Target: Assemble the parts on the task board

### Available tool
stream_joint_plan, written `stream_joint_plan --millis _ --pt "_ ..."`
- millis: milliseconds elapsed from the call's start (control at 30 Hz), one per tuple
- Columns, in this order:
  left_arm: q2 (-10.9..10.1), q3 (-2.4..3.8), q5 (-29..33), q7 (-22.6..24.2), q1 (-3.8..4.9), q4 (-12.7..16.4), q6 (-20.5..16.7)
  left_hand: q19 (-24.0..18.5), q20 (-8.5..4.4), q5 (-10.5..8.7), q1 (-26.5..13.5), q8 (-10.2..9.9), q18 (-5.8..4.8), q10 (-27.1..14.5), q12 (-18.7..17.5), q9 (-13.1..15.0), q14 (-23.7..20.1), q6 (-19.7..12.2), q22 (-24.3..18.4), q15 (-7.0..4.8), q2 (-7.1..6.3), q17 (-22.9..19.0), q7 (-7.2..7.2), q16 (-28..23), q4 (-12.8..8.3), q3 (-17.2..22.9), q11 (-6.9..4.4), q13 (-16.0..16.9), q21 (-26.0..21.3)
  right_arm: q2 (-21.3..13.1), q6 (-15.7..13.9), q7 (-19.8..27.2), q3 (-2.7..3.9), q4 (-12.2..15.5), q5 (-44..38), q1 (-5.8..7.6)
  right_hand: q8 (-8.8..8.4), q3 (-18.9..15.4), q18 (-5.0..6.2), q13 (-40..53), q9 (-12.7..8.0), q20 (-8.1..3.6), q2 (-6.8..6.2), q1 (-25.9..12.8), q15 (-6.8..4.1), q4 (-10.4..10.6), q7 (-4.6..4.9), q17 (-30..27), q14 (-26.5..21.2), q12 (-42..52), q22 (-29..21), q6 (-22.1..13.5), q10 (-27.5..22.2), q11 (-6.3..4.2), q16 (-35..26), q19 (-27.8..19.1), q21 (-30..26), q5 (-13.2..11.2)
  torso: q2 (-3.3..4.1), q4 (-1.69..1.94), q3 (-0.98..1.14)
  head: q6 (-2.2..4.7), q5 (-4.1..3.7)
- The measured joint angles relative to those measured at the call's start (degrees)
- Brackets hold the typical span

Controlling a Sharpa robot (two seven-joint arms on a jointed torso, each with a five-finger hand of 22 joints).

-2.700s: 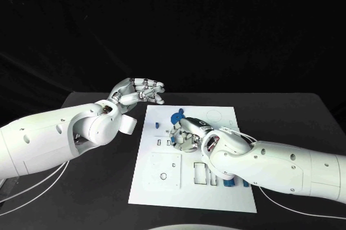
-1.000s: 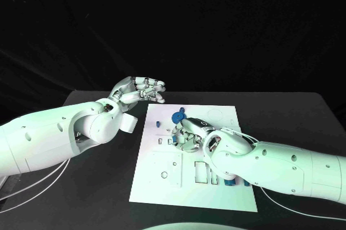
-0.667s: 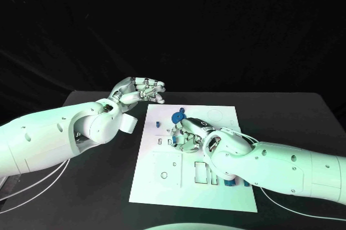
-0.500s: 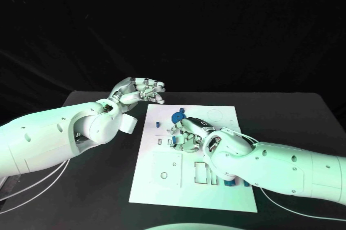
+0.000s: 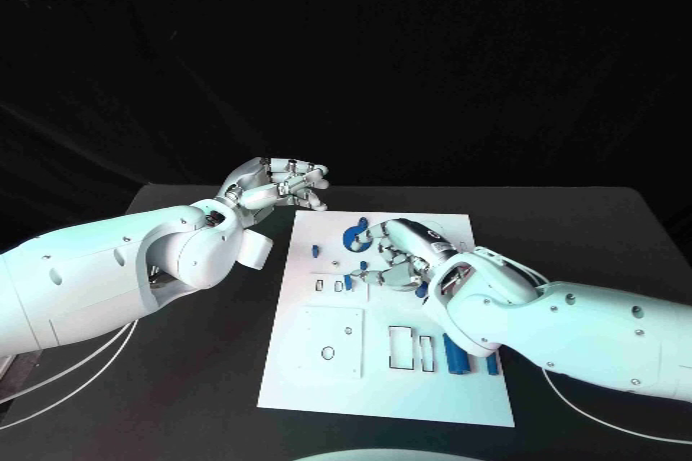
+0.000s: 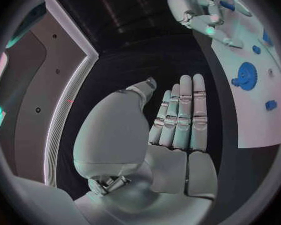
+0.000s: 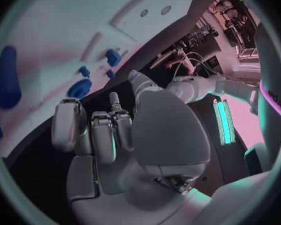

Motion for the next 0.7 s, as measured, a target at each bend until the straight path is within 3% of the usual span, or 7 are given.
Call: stream_joint_plan --millis 67,133,233,300,433,567,700 --pt "0.04 0.0 -1.04 -1.44 0.0 -0.22 0.5 2.89 -0.36 0.0 -2.34 0.72 -0.01 -0.89 3.02 0.56 2.44 -3.43 0.86 -0.22 0.39 3.12 -0.68 5.18 1.91 -1.92 -0.15 2.06 1.95 -2.37 -0.27 2.25 0.16 1.41 3.52 1.68 0.0 0.21 0.01 0.0 0.0 -0.01 0.12 0.11 0.0 0.21 0.0 0.04 0.0 -0.49 -0.57 0.0 0.0 0.0 -0.23 -0.78 -1.0 0.0 -0.04 -0.02 -0.01 0.08 0.01" --pt "0.08 0.0 -2.5 -3.09 0.0 -0.37 0.99 7.23 -1.67 0.0 -4.95 5.23 -0.01 0.54 9.91 3.05 7.19 -3.24 2.83 -1.41 1.66 10.53 -1.01 15.41 3.67 -3.75 -1.04 6.36 5.94 -4.45 -0.29 4.03 0.24 2.49 6.76 3.18 0.0 0.4 0.01 0.0 0.08 -0.01 0.11 0.11 0.0 0.4 0.0 0.04 0.0 -0.5 -0.81 0.0 0.0 0.0 -0.23 -0.78 -1.11 0.0 -0.1 -0.03 -0.04 0.15 0.04" --pt "0.24 0.0 -5.87 -6.56 0.01 -0.6 1.66 11.64 -4.04 0.0 -6.46 14.12 -0.01 1.18 25.92 7.75 16.46 -1.77 7.63 -4.01 2.65 34.72 -2.65 37.35 3.82 -6.16 -3.61 17.04 14.23 -7.96 -0.22 6.61 0.4 4.21 12.33 5.52 0.0 0.44 0.01 0.0 0.17 -0.01 0.3 0.29 0.0 0.44 -0.11 0.04 0.0 -0.5 -0.81 0.11 0.0 0.0 -0.23 -0.78 -1.11 0.0 -0.21 -0.04 -0.04 0.17 -0.07" --pt "0.53 0.01 -8.7 -9.58 0.04 -0.8 2.14 14.49 -5.72 0.0 -8.17 21.52 -0.65 -0.35 41.55 11.76 19.9 -1.47 20.27 -5.29 4.67 46.56 -4.69 46.61 4.45 -7.06 -5.59 28.56 26.08 -10.46 -0.17 8.07 0.4 5.29 15.95 6.86 0.0 0.38 0.01 0.0 0.17 -0.01 0.35 0.34 0.0 0.54 -0.18 0.04 0.0 -0.5 -0.78 0.19 0.0 0.0 -0.23 -0.77 -1.11 0.0 -0.26 -0.02 -0.04 0.29 -0.25" --pt "1.15 0.03 -14.87 -16.52 0.2 -1.25 3.87 16.95 -6.93 0.0 -9.92 28.73 -2.28 4.94 61.43 15.72 20.45 -1.61 37.16 -6.45 5.46 49.39 -6.39 50.99 4.24 -7.77 -6.85 48.83 39.55 -13.54 -0.16 9.88 0.41 5.65 21.54 8.6 0.0 0.52 0.0 -0.01 0.26 -0.01 0.35 0.34 0.0 0.84 -0.16 0.03 0.0 -0.5 -0.73 0.6 0.0 0.0 -0.23 -0.77 -1.11 0.0 -0.46 -0.08 0.0 0.3 -0.27" --pt "2.01 0.02 -20.97 -24.39 1.0 -1.88 6.7 18.13 -7.55 0.0 -10.72 31.64 -3.17 8.51 68.02 17.34 20.42 -0.61 44.77 -7.3 5.93 49.43 -7.39 51.04 4.22 -7.89 -7.78 56.97 45.03 -14.97 -0.16 11.01 0.44 4.79 25.57 9.56 0.02 0.52 0.01 -0.01 0.33 -0.01 0.35 0.34 0.0 0.84 -0.34 0.03 0.0 -0.5 -0.66 0.78 0.0 0.0 -0.23 -0.77 -1.11 0.0 -0.73 -0.2 0.14 0.11 -0.06" --pt "3.38 0.04 -26.02 -32.26 2.12 -2.6 10.47 18.57 -7.99 0.0 -10.72 32.5 -4.04 9.55 69.85 17.95 20.34 -0.65 48.13 -7.37 5.93 49.42 -7.74 51.04 4.22 -7.38 -8.25 59.49 47.31 -15.7 -0.16 11.62 0.46 2.79 28.5 10.03 0.23 0.52 0.01 -0.01 0.39 0.0 0.06 0.63 0.0 0.84 -0.34 0.03 0.0 -0.5 -0.63 0.78 0.0 0.0 -0.23 -0.77 -1.11 0.0 -1.01 -0.18 0.29 -0.21 0.09"
